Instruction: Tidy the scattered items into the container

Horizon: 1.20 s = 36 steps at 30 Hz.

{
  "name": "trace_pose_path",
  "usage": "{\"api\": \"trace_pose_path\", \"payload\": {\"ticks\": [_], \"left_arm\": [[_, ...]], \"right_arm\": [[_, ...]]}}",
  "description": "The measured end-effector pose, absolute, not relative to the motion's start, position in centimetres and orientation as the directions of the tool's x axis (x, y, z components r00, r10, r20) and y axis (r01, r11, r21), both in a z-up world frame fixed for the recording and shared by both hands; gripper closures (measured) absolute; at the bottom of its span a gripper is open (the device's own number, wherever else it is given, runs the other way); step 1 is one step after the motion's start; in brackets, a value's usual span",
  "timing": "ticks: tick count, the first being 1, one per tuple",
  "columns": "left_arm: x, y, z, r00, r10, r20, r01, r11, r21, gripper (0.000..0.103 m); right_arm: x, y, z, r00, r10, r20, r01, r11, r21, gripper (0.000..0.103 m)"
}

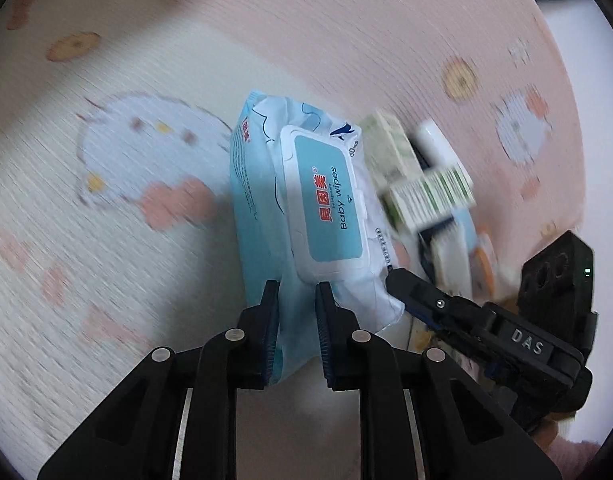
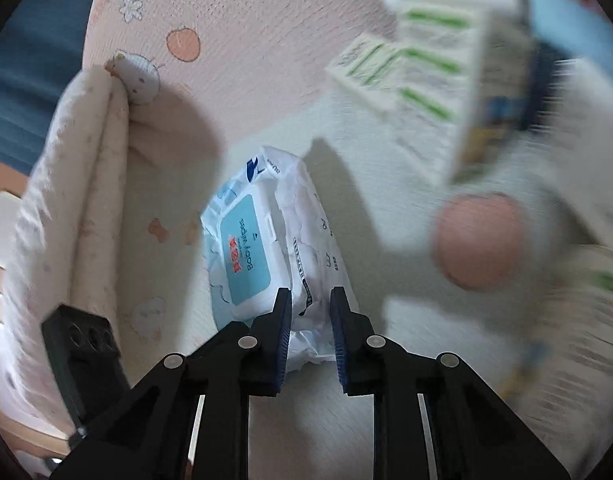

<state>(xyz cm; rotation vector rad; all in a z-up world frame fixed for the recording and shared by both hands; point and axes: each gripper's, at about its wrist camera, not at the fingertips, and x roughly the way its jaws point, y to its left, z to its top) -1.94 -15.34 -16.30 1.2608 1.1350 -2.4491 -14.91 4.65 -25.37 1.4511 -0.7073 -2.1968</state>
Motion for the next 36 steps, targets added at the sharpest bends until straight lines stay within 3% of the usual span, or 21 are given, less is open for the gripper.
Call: {"api": "trace_pose_path", "payload": {"ticks": [12,15,19,30,36], "left_arm": [[-4.5,-7.0,-16.9,-0.537,0.404,-0.740,0.269,-0.750,-0.605,0.083],[-5.1,-5.6,-16.8,-0.531,0.408,-0.743,0.258,-0.757,-0.600,0.083],[-5.1,-4.8,-16.8,-0.548,0.381,-0.745,0.273,-0.760,-0.590,0.083],[-5.2,-3.1,-14.7,-0.554,0.264,-0.790,0.293,-0.826,-0.481,0.081],[-5.4,-3.6,-12.4,-0.536,0.094,-0.839,0.273,-0.921,-0.277,0.066]], "right_arm": [[-10.5,11.3,-23.2,-0.455,-0.393,-0.799,0.017,-0.901,0.433,0.086],[-10.1,13.2,-22.8,-0.482,-0.379,-0.790,0.014,-0.905,0.425,0.086],[-9.9,14.1,-22.3,-0.515,-0.343,-0.786,0.054,-0.928,0.369,0.086],[-8.3,14.9,-20.6,-0.530,-0.379,-0.758,0.063,-0.910,0.410,0.086],[-6.6,16.9,-21.5,-0.548,-0.382,-0.744,-0.008,-0.887,0.461,0.086]]}}
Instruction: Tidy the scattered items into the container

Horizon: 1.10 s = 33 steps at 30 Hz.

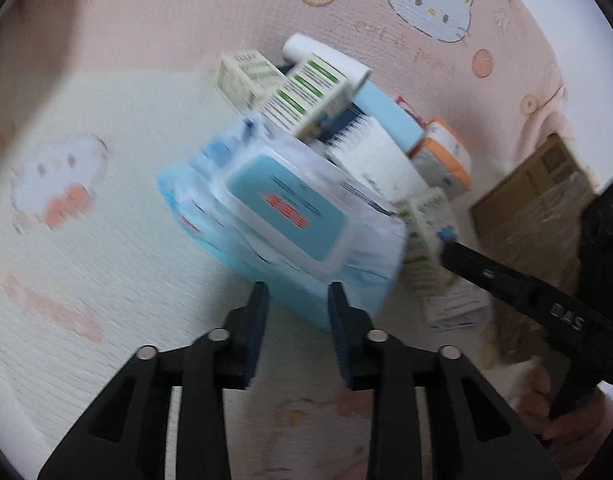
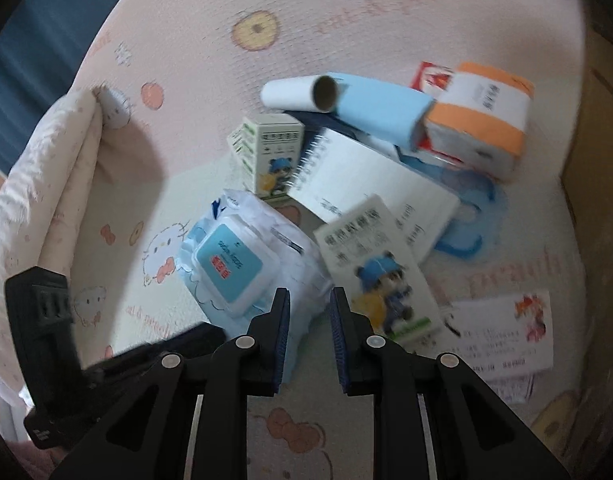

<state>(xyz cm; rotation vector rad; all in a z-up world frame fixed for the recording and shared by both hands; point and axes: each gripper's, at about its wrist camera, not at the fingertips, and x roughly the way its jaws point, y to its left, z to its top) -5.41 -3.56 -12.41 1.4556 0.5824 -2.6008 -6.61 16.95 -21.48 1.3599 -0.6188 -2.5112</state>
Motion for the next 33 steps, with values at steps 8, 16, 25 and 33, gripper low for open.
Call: {"api": "trace_pose_path", "payload": {"ticks": [8,16,25,33], "left_arm": [[-8.3,-9.0,-10.7,-0.569,0.030,-0.822,0.289,-0.928,-0.234,0.052],[-11.0,-10.2,-12.5,-0.511,0.111,-0.852,0.185,-0.954,-0.235,0.051],[-12.7,-10.9,-13.5,-0.506,0.195,-0.840,0.112,-0.951,-0.289,0.051],[-13.9,-11.6,-14.2,-0.451,0.340,-0.825,0.087,-0.903,-0.420,0.051]], "right_arm": [[-6.9,16.1,-22.2,-0.492,-0.450,-0.745,-0.025,-0.848,0.529,0.084],[-8.3,14.2,-23.0,-0.488,-0.443,-0.752,-0.018,-0.856,0.516,0.057],[-9.8,13.0,-24.7,-0.452,-0.427,-0.783,-0.105,-0.847,0.522,0.055],[-9.8,13.7,-25.2,-0.431,-0.410,-0.804,-0.197,-0.827,0.527,0.055]]}}
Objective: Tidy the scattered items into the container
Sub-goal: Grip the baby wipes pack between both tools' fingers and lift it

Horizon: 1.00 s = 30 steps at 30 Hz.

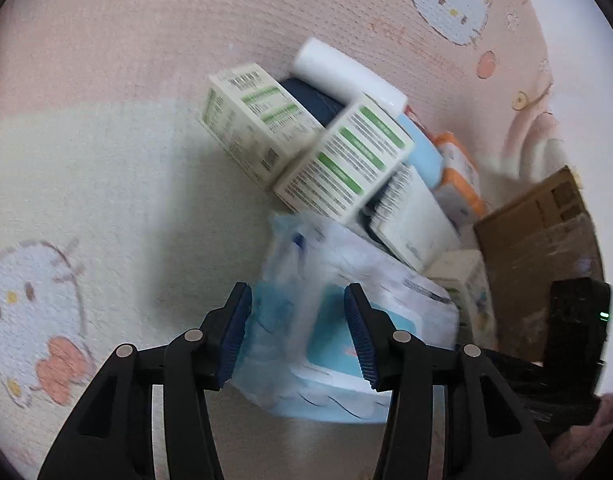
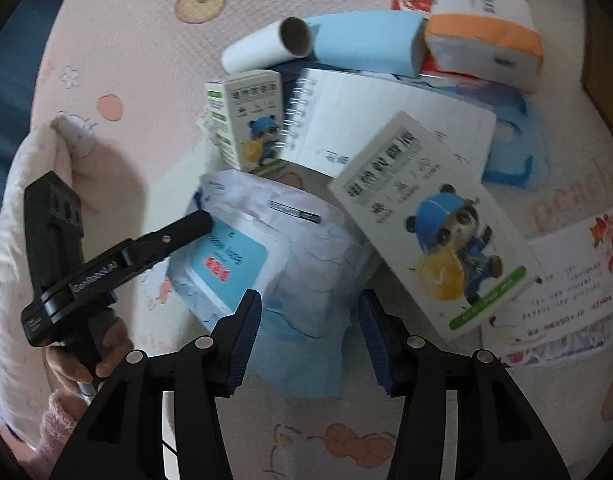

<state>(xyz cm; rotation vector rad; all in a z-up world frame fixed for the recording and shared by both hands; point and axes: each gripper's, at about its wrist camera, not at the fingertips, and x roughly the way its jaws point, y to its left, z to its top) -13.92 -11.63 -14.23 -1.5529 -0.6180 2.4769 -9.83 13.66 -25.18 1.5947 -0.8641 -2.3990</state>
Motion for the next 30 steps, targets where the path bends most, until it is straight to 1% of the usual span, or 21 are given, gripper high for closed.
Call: {"api": "trace_pose_path", "payload": {"ticks": [3,5,9,13,17,19,22,27,30], "left_arm": [[-12.9,-10.5,-13.9,-0.467,0.280,-0.839,0.101,-0.925,-0.365,0.051],[-12.0,-10.2,-14.0,-0.468,0.281,-0.838,0.124,-0.918,-0.377,0.052],[-10.2,-10.4,-14.2,-0.468,0.289,-0.835,0.168,-0.899,-0.405,0.058],[-9.4,-10.3,-14.2,-0.461,0.280,-0.842,0.189,-0.896,-0.401,0.059],[-9.0,-9.9,-13.4,-0.448,0.232,-0.863,0.191,-0.919,-0.346,0.059],[-8.8,-9.8,-13.4,-0.447,0.230,-0.864,0.171,-0.926,-0.335,0.059],[-9.1,-10.4,-13.7,-0.448,0.258,-0.856,0.182,-0.911,-0.370,0.059],[-10.1,-11.3,-14.6,-0.471,0.303,-0.829,0.216,-0.871,-0.441,0.059],[-10.0,-11.2,-14.9,-0.475,0.312,-0.823,0.230,-0.859,-0.458,0.060]], "right_arm": [[-9.8,14.0,-26.0,-0.424,-0.419,-0.803,-0.234,-0.806,0.545,0.055],[-9.8,14.4,-26.2,-0.425,-0.422,-0.801,-0.242,-0.800,0.550,0.055],[-9.9,14.9,-26.2,-0.441,-0.414,-0.796,-0.253,-0.794,0.553,0.055],[-10.2,14.9,-26.7,-0.440,-0.428,-0.790,-0.259,-0.781,0.568,0.055],[-10.3,14.9,-26.3,-0.438,-0.431,-0.789,-0.238,-0.791,0.564,0.055],[-10.2,14.9,-26.0,-0.444,-0.446,-0.777,-0.210,-0.792,0.574,0.055],[-10.2,14.8,-25.7,-0.460,-0.463,-0.757,-0.188,-0.783,0.593,0.055],[-10.8,14.5,-26.3,-0.454,-0.469,-0.758,-0.190,-0.780,0.597,0.055],[-11.4,14.1,-26.5,-0.459,-0.471,-0.753,-0.183,-0.779,0.599,0.053]]}}
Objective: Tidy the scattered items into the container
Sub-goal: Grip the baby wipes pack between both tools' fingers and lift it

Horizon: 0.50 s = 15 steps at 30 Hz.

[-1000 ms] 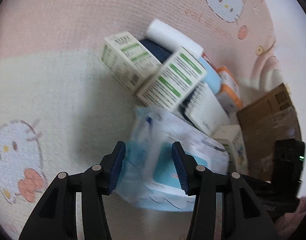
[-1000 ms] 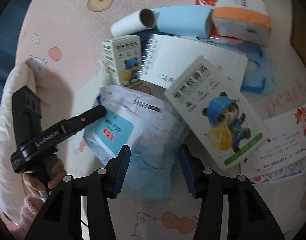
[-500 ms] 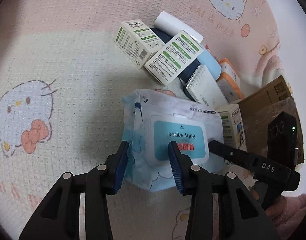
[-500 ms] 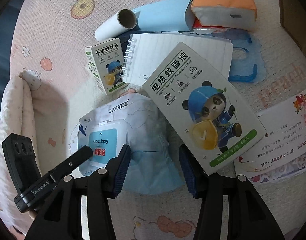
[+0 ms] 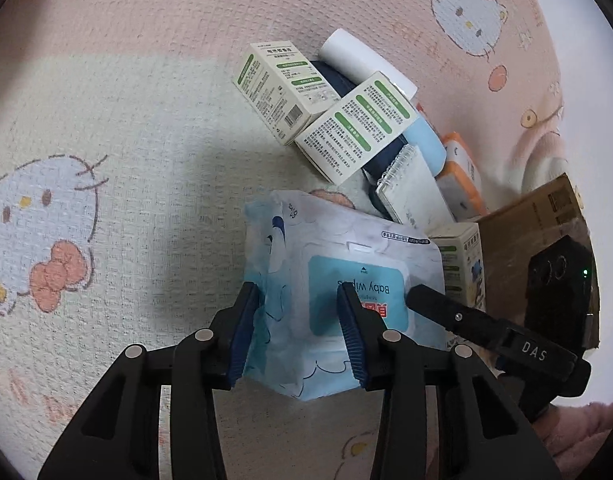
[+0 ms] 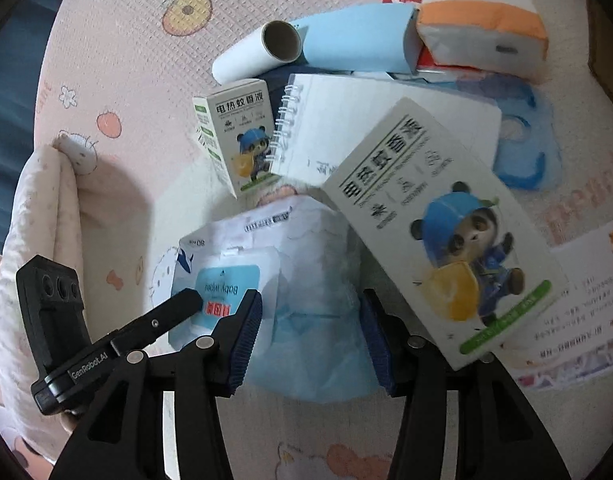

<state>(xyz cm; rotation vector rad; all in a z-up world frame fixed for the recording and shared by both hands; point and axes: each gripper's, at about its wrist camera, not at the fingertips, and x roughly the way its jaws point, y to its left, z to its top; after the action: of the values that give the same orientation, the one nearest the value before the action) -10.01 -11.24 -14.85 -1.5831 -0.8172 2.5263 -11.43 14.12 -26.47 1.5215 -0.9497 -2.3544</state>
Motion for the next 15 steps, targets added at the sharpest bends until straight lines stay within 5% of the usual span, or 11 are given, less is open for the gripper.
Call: {"api": "trace_pose_path", "payload": {"ticks": [15], "left_arm": [[-9.7,-10.0,-12.1,-0.511,0.273,-0.815,0.249,-0.861,-0.444,0.073]], "right_arm": [[-9.8,13.3,-24.4,-0.456,-0.436,-0.776,-0.102,-0.840,0.532,0.055]]}}
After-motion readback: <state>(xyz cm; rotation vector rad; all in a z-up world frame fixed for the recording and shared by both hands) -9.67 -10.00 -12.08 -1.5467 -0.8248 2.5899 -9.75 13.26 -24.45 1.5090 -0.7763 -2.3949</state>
